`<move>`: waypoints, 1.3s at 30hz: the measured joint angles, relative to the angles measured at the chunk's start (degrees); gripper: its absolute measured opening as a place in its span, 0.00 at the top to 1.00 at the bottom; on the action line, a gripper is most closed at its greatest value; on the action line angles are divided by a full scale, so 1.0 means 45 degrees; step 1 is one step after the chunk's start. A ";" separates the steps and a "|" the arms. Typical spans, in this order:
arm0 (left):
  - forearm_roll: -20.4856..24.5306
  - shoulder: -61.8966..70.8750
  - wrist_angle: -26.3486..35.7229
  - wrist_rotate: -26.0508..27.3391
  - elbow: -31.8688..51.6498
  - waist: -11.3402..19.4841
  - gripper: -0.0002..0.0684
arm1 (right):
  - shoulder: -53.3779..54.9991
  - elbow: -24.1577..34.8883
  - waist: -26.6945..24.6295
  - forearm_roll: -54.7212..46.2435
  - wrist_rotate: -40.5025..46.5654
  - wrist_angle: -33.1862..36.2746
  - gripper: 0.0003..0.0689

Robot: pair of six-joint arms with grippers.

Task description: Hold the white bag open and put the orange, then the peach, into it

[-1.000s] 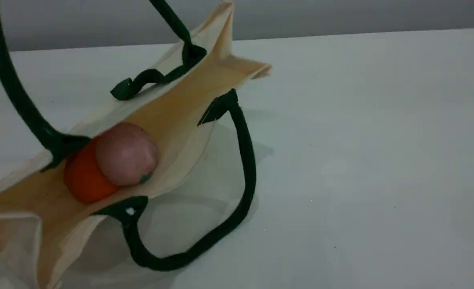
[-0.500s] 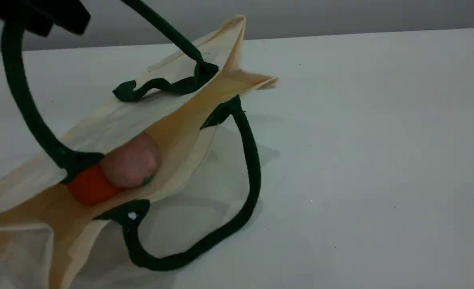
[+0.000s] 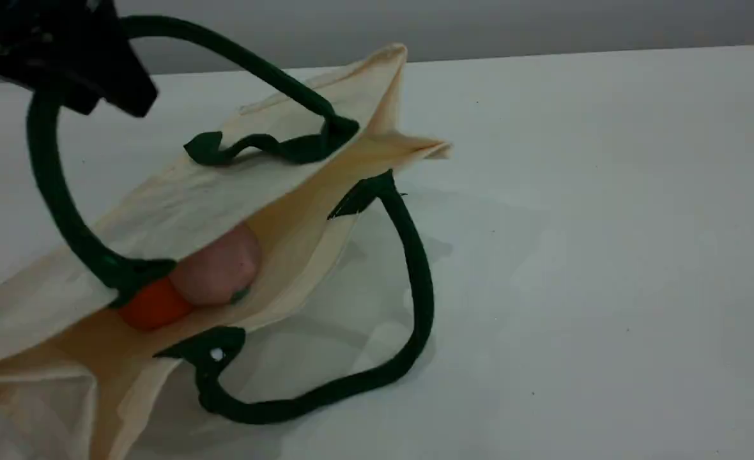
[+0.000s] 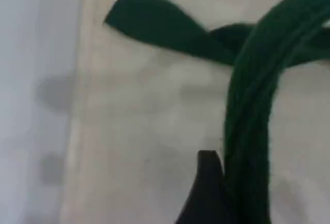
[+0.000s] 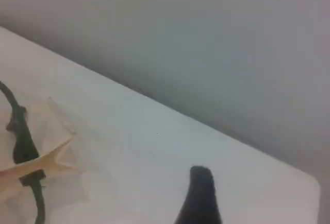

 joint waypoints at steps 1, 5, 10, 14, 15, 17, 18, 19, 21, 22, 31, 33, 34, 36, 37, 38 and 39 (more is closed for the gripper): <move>0.0382 0.0000 0.0000 -0.0162 0.0000 0.0000 0.26 | 0.0000 0.0000 0.0000 0.0000 0.0000 0.0000 0.25; 0.1776 -0.0012 0.0000 -0.1104 -0.0014 0.0000 0.26 | 0.0000 0.0000 0.0000 -0.0010 0.0000 0.0000 0.25; 0.3492 -0.0036 0.0036 -0.2269 -0.0014 0.0000 0.26 | 0.0000 0.0000 0.0000 -0.0292 0.0000 0.0000 0.25; 0.3773 -0.0079 0.0043 -0.2658 -0.0014 0.0000 0.26 | 0.0000 0.0000 0.0000 -0.0355 0.0000 0.0000 0.25; 0.3563 -0.0088 0.0092 -0.2658 -0.0014 0.0000 0.26 | 0.0000 0.0000 0.0000 -0.0397 0.0000 0.0000 0.25; 0.2869 -0.0088 0.0147 -0.2590 -0.0014 0.0000 0.26 | 0.0000 0.0000 0.0000 -0.0444 0.0000 0.0000 0.25; 0.2614 -0.0088 0.0133 -0.2576 -0.0014 0.0000 0.26 | 0.0000 0.0000 0.0000 -0.0444 0.0000 0.0000 0.25; 0.2398 -0.0088 0.0133 -0.2547 -0.0014 0.0000 0.26 | 0.0000 0.0000 0.0000 -0.0444 0.0000 0.0000 0.25; 0.2151 -0.0088 0.0107 -0.2473 -0.0014 -0.0114 0.26 | 0.0000 0.0000 0.0000 -0.0544 0.0000 0.0000 0.25; 0.2061 -0.0088 0.0094 -0.2335 -0.0014 -0.0218 0.26 | 0.0000 0.0000 0.0000 -0.0624 0.0000 0.0000 0.25; 0.2001 0.0862 -0.0962 -0.1998 -0.0014 -0.2178 0.26 | -0.0055 0.0000 0.0000 -0.0638 0.0000 0.0012 0.25; 0.1974 0.1264 -0.1313 -0.2215 -0.0014 -0.2697 0.26 | -0.0146 0.0000 0.0000 -0.0626 0.0000 0.0001 0.25; 0.1967 0.1503 -0.1439 -0.2357 -0.0025 -0.2903 0.26 | -0.0221 0.0000 0.0000 -0.0616 0.0000 0.0001 0.25; 0.1967 0.2017 -0.1820 -0.2507 -0.0025 -0.3354 0.26 | -0.0400 0.0000 0.0000 -0.0612 0.0000 0.0001 0.25; 0.1967 0.2228 -0.1953 -0.2569 -0.0025 -0.3555 0.26 | -0.0531 0.0000 0.0000 -0.0594 0.0072 0.0001 0.25; 0.1955 0.2520 -0.2060 -0.2583 -0.0025 -0.3741 0.26 | -0.0689 0.0000 0.0000 -0.0565 0.0100 0.0001 0.25; 0.1941 0.2722 -0.2144 -0.2583 -0.0025 -0.3880 0.26 | -0.0844 0.0000 0.0000 -0.0549 0.0148 0.0001 0.25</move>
